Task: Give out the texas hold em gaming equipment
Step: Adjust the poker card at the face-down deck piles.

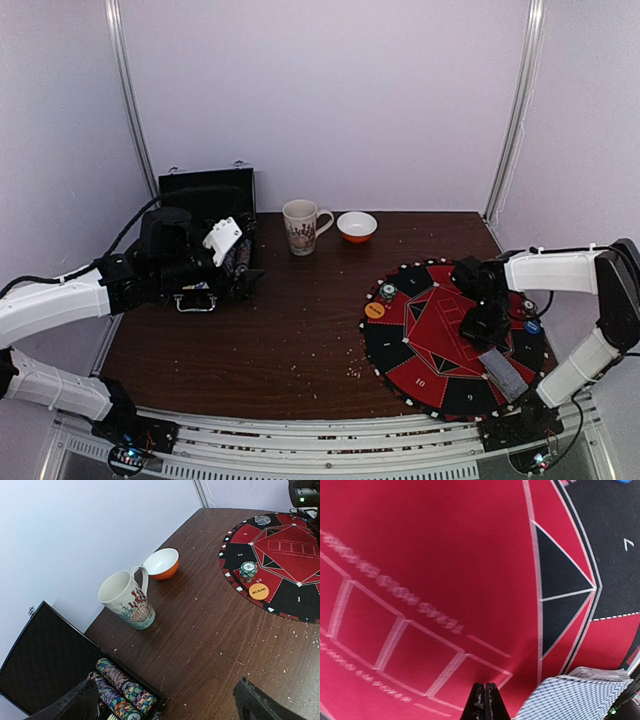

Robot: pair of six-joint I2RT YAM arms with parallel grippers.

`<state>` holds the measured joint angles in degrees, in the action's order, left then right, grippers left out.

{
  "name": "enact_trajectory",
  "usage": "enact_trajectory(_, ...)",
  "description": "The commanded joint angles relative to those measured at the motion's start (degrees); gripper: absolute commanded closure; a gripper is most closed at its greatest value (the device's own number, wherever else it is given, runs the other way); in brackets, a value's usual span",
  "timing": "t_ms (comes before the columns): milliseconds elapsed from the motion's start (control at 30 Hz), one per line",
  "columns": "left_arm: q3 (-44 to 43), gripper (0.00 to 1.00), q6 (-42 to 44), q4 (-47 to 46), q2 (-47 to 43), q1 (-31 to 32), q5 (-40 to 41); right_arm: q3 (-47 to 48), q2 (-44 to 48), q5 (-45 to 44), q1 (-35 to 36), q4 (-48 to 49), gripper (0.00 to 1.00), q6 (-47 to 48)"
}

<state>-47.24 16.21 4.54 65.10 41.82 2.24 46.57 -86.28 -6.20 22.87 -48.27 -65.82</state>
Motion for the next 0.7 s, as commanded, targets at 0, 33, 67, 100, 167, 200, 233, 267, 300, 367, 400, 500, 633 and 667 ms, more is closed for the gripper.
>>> enact_trajectory(0, 0.58, 0.02, 0.57, -2.08, -0.78, -0.49, -0.5, -3.11, 2.63, -0.82, -0.61, -3.09, 1.0, -0.44)
enact_trajectory(33, 0.57, 0.02, 0.51, -2.07, -0.77, -0.47, -0.5, -3.76, 3.29, -0.9, -0.76, -3.47, 1.0, -0.66)
enact_trajectory(67, 0.57, 0.02, 0.52, -2.07, -0.77, -0.45, -0.53, -4.0, 4.11, -1.0, -0.81, -3.75, 1.0, -0.88)
enact_trajectory(100, 0.57, 0.02, 0.57, -2.07, -0.76, -0.47, -0.49, -4.32, 4.78, -1.09, -0.9, -4.11, 1.0, -1.11)
enact_trajectory(167, 0.6, 0.02, 0.56, -2.07, -0.76, -0.51, -0.48, -4.99, 6.29, -0.95, -0.99, -4.76, 1.0, -1.47)
enact_trajectory(200, 0.58, 0.02, 0.53, -2.13, -0.76, -0.48, -0.55, -5.07, 6.9, -0.86, -1.05, -5.26, 1.0, -1.65)
enact_trajectory(233, 0.6, 0.02, 0.52, -2.09, -0.76, -0.49, -0.55, -5.27, 7.62, -0.84, -1.07, -5.71, 1.0, -1.74)
enact_trajectory(267, 0.58, 0.02, 0.55, -2.08, -0.76, -0.49, -0.51, -5.31, 8.12, -0.85, -1.08, -6.3, 1.0, -2.0)
enact_trajectory(300, 0.57, 0.02, 0.58, -2.07, -0.83, -0.45, -0.49, -5.58, 8.67, -0.79, -1.08, -6.64, 1.0, -2.27)
enact_trajectory(367, 0.57, 0.02, 0.56, -2.07, -0.92, -0.51, -0.53, -6.37, 9.6, -0.27, -1.14, -6.24, 1.0, -2.34)
enact_trajectory(400, 0.55, 0.02, 0.51, -2.07, -0.94, -0.49, -0.59, -6.62, 9.83, -0.08, -1.16, -6.27, 1.0, -2.47)
enact_trajectory(500, 0.57, 0.02, 0.57, -2.09, -0.94, -0.51, -0.49, -6.1, 10.19, -0.03, -1.32, -7.25, 1.0, -2.57)
enact_trajectory(633, 0.58, 0.02, 0.54, -2.1, -1.11, -0.47, -0.59, -6.12, 11.46, 0.66, -1.64, -8.32, 1.0, -3.08)
enact_trajectory(667, 0.51, 0.02, 0.53, -2.08, -1.12, -0.43, -0.57, -6.46, 11.78, 1.07, -1.69, -8.54, 1.0, -3.2)
